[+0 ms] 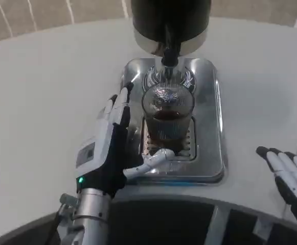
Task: Grasp the cup under the faucet to collect the drink, then remove the cup.
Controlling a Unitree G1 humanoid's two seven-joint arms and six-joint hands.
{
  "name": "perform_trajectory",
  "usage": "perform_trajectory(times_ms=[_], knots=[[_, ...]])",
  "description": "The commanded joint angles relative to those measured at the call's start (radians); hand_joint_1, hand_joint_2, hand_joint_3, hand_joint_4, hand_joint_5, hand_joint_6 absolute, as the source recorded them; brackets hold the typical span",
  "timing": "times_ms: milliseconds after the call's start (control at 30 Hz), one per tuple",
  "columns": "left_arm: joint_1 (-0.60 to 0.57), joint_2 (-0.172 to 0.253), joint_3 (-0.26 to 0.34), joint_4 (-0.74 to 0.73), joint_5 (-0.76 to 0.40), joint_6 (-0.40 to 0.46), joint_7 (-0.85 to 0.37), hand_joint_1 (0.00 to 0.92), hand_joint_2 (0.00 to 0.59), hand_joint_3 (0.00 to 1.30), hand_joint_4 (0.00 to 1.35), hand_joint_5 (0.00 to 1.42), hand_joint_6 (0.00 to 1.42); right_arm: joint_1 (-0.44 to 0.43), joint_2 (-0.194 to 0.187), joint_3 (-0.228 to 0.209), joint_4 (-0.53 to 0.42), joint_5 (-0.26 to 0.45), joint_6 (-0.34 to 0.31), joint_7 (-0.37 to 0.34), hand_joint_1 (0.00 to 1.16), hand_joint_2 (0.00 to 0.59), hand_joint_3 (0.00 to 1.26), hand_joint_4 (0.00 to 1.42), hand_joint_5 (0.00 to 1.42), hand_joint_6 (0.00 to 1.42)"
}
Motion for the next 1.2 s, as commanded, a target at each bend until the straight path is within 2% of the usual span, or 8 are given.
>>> perform_trajectory(times_ms=[33,333,767,900,933,1000,1133,1200], knots=[[-0.048,-0.023,-0.004,0.077,-0.021,-0.031,0.026,0.397,0.055,0.00,0.00,0.00,0.04,0.031,0.021,0.003,-0.027,-0.010,0.003,0.019,0.70,0.301,0.00,0.00,0.00,0.00],[-0.132,-0.068,0.003,0.225,-0.064,-0.080,0.063,0.400,0.055,0.00,0.00,0.04,0.08,0.087,0.035,-0.017,-0.040,-0.004,-0.018,0.017,0.71,0.293,0.00,0.00,0.00,0.00],[-0.209,-0.071,-0.020,0.352,-0.061,-0.131,0.114,0.400,0.055,0.00,0.00,0.12,0.17,0.085,0.033,-0.036,-0.042,0.011,-0.015,0.044,0.71,0.292,0.00,0.00,0.00,0.00],[-0.219,-0.071,-0.031,0.372,-0.052,-0.122,0.132,0.459,0.081,0.00,0.00,0.23,0.29,0.080,0.039,-0.035,-0.044,0.018,-0.009,0.054,0.70,0.312,0.00,0.00,0.00,0.00],[-0.223,-0.071,-0.033,0.381,-0.054,-0.123,0.136,0.483,0.081,0.03,0.04,0.34,0.48,0.078,0.040,-0.038,-0.044,0.023,-0.007,0.058,0.70,0.314,0.00,0.00,0.00,0.00],[-0.236,-0.073,-0.044,0.402,-0.053,-0.127,0.136,0.514,0.086,0.08,0.12,0.45,0.67,0.075,0.042,-0.045,-0.051,0.030,0.001,0.068,0.70,0.319,0.00,0.00,0.00,0.00],[-0.265,-0.089,-0.071,0.451,-0.039,-0.114,0.155,0.555,0.089,0.24,0.29,0.65,0.94,0.071,0.049,-0.055,-0.073,0.033,0.019,0.084,0.70,0.322,0.00,0.00,0.00,0.00],[-0.279,-0.111,-0.071,0.484,-0.040,-0.106,0.178,0.558,0.089,0.36,0.44,0.77,1.08,0.073,0.054,-0.055,-0.084,0.026,0.024,0.088,0.70,0.323,0.00,0.00,0.00,0.00]])
